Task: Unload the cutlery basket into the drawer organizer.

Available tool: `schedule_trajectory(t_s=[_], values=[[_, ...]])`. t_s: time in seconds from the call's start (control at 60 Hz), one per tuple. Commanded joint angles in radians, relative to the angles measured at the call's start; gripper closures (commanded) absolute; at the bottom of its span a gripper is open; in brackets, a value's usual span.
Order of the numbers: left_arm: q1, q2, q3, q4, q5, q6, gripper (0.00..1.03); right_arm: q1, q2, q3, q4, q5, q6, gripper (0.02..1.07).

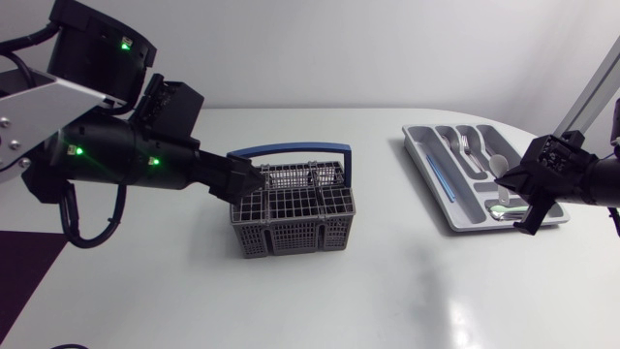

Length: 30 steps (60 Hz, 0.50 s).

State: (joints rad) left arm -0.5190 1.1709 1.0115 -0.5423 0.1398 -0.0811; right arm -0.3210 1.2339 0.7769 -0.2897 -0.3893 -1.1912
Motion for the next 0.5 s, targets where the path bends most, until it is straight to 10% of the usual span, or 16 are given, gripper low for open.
schedule_trajectory(t_s=[0.0,0.483], values=[[0.004,-0.019,-0.036,-0.01,-0.008,0.017,0.04,-0.038,0.065,-0.024,0.046,0.021,-0.071,1.01],[-0.059,-0.033,-0.079,-0.015,-0.078,0.021,0.04,-0.171,0.43,0.091,0.346,0.096,-0.231,1.01]])
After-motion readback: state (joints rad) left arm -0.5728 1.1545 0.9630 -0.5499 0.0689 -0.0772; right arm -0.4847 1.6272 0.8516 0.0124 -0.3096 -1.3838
